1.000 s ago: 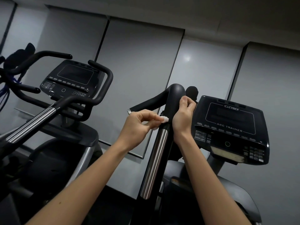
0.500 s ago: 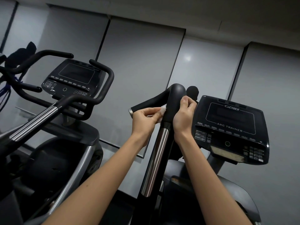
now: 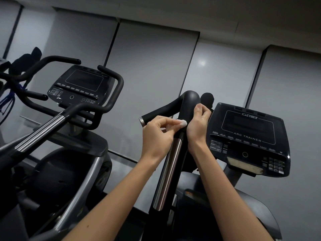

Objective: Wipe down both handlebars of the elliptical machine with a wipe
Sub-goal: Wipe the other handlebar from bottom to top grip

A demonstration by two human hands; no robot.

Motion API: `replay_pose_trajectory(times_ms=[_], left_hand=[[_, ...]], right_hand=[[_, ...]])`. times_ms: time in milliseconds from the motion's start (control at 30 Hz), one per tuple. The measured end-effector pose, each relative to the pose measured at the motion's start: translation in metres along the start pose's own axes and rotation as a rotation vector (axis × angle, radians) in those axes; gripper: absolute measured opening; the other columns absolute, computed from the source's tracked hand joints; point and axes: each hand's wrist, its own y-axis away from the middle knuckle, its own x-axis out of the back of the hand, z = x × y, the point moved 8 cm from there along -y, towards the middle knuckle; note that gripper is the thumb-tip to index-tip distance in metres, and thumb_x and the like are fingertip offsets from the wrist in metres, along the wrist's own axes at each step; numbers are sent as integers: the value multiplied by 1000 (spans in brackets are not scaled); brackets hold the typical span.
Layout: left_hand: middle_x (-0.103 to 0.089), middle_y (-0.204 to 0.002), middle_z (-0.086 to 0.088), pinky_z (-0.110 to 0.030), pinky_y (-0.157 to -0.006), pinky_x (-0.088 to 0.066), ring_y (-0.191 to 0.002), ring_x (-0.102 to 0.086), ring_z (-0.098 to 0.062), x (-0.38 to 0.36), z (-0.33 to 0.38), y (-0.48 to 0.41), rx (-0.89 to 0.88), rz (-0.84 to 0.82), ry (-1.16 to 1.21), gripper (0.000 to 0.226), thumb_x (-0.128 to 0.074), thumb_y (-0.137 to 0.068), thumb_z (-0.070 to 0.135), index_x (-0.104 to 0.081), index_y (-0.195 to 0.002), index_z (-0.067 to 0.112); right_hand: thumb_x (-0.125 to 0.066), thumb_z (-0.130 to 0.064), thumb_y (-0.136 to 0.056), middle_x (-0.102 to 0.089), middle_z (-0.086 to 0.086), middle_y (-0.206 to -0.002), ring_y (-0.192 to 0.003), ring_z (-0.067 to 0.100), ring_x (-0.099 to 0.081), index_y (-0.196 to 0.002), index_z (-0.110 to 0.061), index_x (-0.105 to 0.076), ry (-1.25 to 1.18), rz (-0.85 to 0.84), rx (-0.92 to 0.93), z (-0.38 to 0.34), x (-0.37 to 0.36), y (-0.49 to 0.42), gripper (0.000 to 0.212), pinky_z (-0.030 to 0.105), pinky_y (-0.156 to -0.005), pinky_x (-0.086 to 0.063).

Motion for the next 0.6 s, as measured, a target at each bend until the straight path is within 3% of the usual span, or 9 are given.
replay_pose_trajectory(times_ms=[133,233,300,467,533,600], left_hand=[[-71,-77,4,-11,-67,-51,-67,-65,2,-4,-27,-7,244,60,178,5,-74,-80,21,-71,-79,16],[-71,-82,-6,-13,-66,-53,-73,-65,-7,-14,-37,-8,432,1,411,11,-71,-82,15,-69,-85,5],[-72,-78,-3,-14,-66,-53,-71,-65,-6,-10,-33,-6,406,9,384,13,-72,-81,14,-71,-88,3],[-71,-91,7,-17,-77,-52,-87,-66,-1,-1,6,6,-12,9,-37,5,-75,-78,21,-74,-82,25],[-71,-90,5,-19,-77,-52,-87,-65,-3,-2,1,0,2,20,-61,3,-74,-79,23,-73,-81,24],[-72,-86,0,-22,-78,-54,-82,-67,-10,-4,-16,-6,161,26,49,7,-71,-82,23,-71,-83,16]], right_hand=[[-30,-25,-103,-41,3,-116,-115,13,-38,-127,-5,-35,5,-11,1,-2,-1,1,32,20,-91,-36],[-29,-25,-103,-41,4,-116,-115,13,-40,-127,-4,-35,18,-18,7,-3,-1,1,32,15,-89,-37],[-29,-25,-103,-42,3,-115,-112,12,-40,-127,-4,-35,24,-17,9,-2,-1,1,32,9,-84,-36],[-30,-25,-103,-40,2,-115,-110,11,-38,-128,-5,-34,7,-28,-4,0,-2,-1,33,7,-80,-34],[-29,-25,-103,-40,2,-115,-110,11,-38,-129,-4,-34,12,-33,-9,-1,-1,0,34,7,-80,-35],[-28,-25,-103,-41,3,-114,-110,12,-40,-129,-5,-33,24,-38,-13,-1,-2,1,34,13,-81,-37]])
